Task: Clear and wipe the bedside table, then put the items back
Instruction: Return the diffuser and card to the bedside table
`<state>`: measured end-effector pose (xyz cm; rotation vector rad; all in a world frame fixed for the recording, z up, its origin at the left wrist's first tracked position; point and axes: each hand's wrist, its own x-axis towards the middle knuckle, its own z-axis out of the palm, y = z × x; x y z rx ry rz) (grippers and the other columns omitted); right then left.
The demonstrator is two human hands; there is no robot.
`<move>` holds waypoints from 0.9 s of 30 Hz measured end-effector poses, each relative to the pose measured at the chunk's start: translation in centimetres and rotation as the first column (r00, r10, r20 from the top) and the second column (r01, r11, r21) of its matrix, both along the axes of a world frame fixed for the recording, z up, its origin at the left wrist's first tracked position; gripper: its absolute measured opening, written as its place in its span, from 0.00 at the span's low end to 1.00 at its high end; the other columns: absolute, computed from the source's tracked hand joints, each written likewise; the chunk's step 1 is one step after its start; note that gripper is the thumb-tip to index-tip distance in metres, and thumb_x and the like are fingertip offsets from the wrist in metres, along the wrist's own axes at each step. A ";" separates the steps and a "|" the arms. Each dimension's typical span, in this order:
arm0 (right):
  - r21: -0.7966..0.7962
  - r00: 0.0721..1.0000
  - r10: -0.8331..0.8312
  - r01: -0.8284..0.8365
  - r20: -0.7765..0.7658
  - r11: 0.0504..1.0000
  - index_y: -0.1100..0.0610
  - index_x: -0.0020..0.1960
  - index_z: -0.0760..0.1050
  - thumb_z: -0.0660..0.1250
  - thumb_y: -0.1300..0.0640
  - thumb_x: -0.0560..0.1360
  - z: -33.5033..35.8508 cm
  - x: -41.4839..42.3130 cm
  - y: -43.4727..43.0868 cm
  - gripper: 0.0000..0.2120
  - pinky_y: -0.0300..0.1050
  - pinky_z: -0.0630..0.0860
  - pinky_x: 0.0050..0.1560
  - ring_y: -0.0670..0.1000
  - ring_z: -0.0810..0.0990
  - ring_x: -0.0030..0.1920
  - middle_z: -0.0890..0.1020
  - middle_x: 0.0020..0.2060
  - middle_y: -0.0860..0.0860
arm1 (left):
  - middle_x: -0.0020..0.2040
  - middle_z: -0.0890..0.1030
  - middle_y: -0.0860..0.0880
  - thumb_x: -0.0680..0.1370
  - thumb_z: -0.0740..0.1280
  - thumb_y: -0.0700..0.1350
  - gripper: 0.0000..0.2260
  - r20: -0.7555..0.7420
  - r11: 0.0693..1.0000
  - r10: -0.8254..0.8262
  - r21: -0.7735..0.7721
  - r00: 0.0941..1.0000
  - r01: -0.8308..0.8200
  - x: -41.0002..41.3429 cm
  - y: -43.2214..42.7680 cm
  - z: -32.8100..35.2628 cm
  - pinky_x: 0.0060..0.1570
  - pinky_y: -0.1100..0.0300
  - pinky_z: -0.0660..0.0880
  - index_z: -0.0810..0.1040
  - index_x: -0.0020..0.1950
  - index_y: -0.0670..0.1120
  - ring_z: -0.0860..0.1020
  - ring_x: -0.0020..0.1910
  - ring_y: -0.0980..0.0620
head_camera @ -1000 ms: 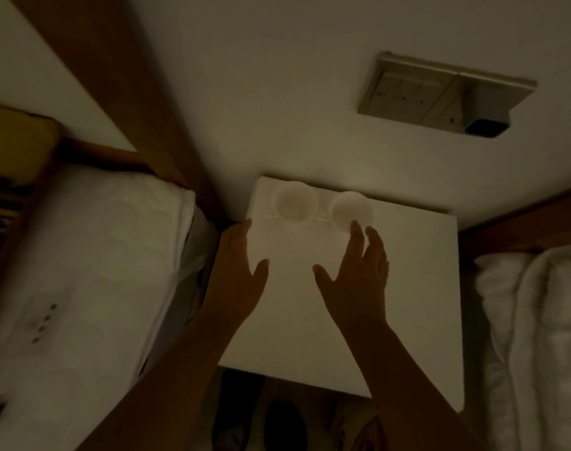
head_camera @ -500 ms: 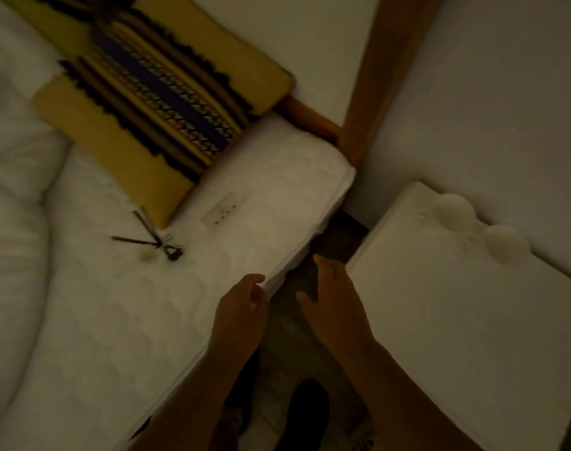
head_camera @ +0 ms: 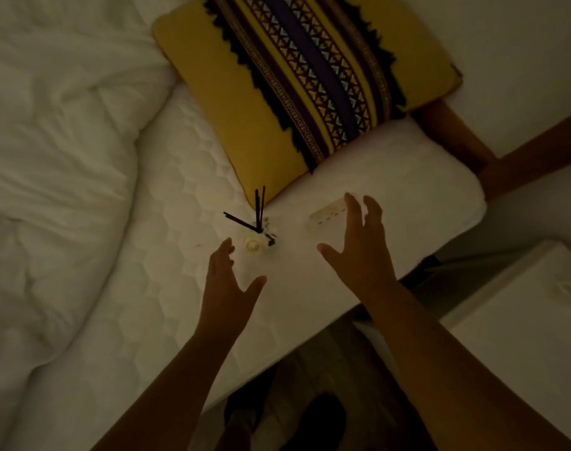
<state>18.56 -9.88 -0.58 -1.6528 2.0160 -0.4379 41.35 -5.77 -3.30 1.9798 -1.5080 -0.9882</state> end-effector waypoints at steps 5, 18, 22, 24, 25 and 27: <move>0.002 0.995 -0.078 0.078 0.060 0.997 0.45 0.79 0.41 0.77 0.43 0.67 -2.4 1.1 -3.4 0.55 0.60 0.64 0.69 0.62 0.52 0.76 0.45 0.78 0.55 | 0.76 0.61 0.50 0.68 0.78 0.49 0.45 -0.062 0.997 -0.074 -0.005 0.995 0.074 -0.1 -3.9 -1.7 0.69 0.46 0.67 0.53 0.76 0.55 0.64 0.73 0.48; -0.150 0.958 -0.284 0.287 0.044 0.946 0.53 0.69 0.64 0.76 0.41 0.65 -4.1 1.4 -2.5 0.38 0.52 0.78 0.54 0.59 0.66 0.66 0.61 0.70 0.55 | 0.45 0.80 0.40 0.68 0.77 0.35 0.17 -0.023 0.922 -0.372 -0.121 0.928 0.366 -1.3 -8.9 -2.9 0.48 0.71 0.68 0.76 0.53 0.36 0.76 0.44 0.51; -0.161 0.914 -0.398 0.406 0.081 0.900 0.49 0.67 0.65 0.72 0.38 0.66 -1.3 -1.3 1.4 0.35 0.47 0.76 0.54 0.56 0.67 0.66 0.59 0.73 0.53 | 0.48 0.81 0.48 0.69 0.78 0.41 0.18 -0.097 0.879 -0.474 0.012 0.875 0.477 -5.4 -8.8 0.4 0.48 0.76 0.69 0.77 0.56 0.44 0.79 0.46 0.56; -0.164 0.875 -0.478 0.484 0.076 0.860 0.49 0.65 0.67 0.68 0.35 0.67 0.1 -3.7 3.3 0.32 0.47 0.76 0.55 0.56 0.67 0.67 0.60 0.73 0.52 | 0.47 0.79 0.55 0.68 0.78 0.40 0.18 -0.159 0.848 -0.516 0.048 0.842 0.528 -8.4 -8.6 1.9 0.43 0.78 0.70 0.75 0.53 0.51 0.78 0.45 0.68; -0.170 0.851 -0.521 0.525 0.068 0.834 0.50 0.65 0.69 0.65 0.34 0.67 0.7 -5.2 4.6 0.32 0.48 0.76 0.56 0.56 0.68 0.67 0.61 0.72 0.52 | 0.46 0.78 0.57 0.68 0.78 0.40 0.19 -0.192 0.827 -0.542 0.052 0.818 0.560 -10.3 -8.2 2.6 0.42 0.81 0.68 0.74 0.52 0.54 0.76 0.45 0.73; -0.180 0.796 -0.603 0.602 0.056 0.778 0.51 0.64 0.70 0.63 0.33 0.67 1.4 -8.3 7.4 0.32 0.51 0.77 0.58 0.57 0.70 0.67 0.63 0.72 0.52 | 0.45 0.77 0.59 0.68 0.77 0.37 0.20 -0.239 0.779 -0.599 0.046 0.764 0.625 -14.3 -6.9 4.2 0.42 0.83 0.67 0.73 0.48 0.58 0.75 0.44 0.77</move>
